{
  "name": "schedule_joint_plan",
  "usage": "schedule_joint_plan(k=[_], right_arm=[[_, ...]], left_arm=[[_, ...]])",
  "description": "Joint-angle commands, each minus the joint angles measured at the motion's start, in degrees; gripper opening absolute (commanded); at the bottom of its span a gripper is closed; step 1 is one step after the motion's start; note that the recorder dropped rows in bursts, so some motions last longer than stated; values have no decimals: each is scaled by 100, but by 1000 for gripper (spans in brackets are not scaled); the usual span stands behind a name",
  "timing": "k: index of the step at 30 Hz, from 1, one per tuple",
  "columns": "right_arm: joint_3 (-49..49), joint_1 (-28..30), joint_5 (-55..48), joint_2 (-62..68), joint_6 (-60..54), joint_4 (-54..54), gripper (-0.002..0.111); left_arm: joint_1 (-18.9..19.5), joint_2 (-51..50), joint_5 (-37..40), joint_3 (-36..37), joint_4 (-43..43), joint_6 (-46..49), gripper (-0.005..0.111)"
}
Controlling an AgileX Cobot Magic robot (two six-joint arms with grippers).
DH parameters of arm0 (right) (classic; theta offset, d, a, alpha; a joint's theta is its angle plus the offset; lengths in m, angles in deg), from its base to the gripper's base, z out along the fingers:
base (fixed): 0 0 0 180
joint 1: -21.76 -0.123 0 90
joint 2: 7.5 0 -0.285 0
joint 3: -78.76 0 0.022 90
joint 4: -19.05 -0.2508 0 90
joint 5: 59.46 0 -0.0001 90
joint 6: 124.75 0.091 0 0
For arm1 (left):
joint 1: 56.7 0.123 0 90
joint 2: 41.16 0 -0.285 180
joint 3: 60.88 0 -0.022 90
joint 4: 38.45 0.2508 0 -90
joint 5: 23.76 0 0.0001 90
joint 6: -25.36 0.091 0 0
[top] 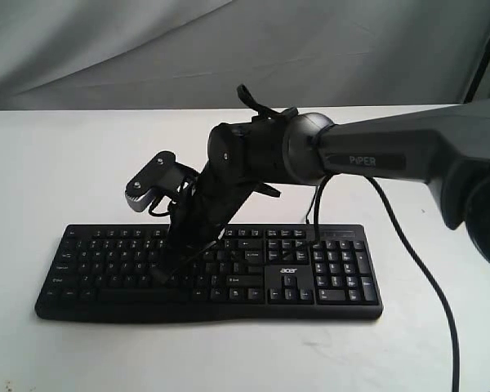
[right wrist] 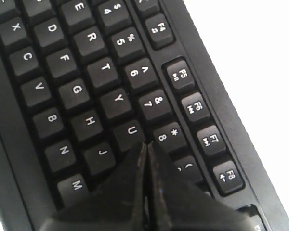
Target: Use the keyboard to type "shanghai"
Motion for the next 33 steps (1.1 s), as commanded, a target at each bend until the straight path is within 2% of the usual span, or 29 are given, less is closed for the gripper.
schedule_joint_plan(k=[1,11,17,25,33], right_arm=[[42,35,-15,21,-75,39,0],[247,35,96,-1106,-65,439,0],[1495,35,920,-2583,219,655,0],[3703,35,3390,-4993,605,642,0],[4158,35,3385,-6361,632,549,0]], left_arm=[[-37,14,-34,10,0,-15,0],[-37,14,-34,10,0,-15,0],[-37,14,-34,10,0,-15,0],[-37,14,-34,10,0,-15,0],[-37,14,-34,10,0,-15,0]])
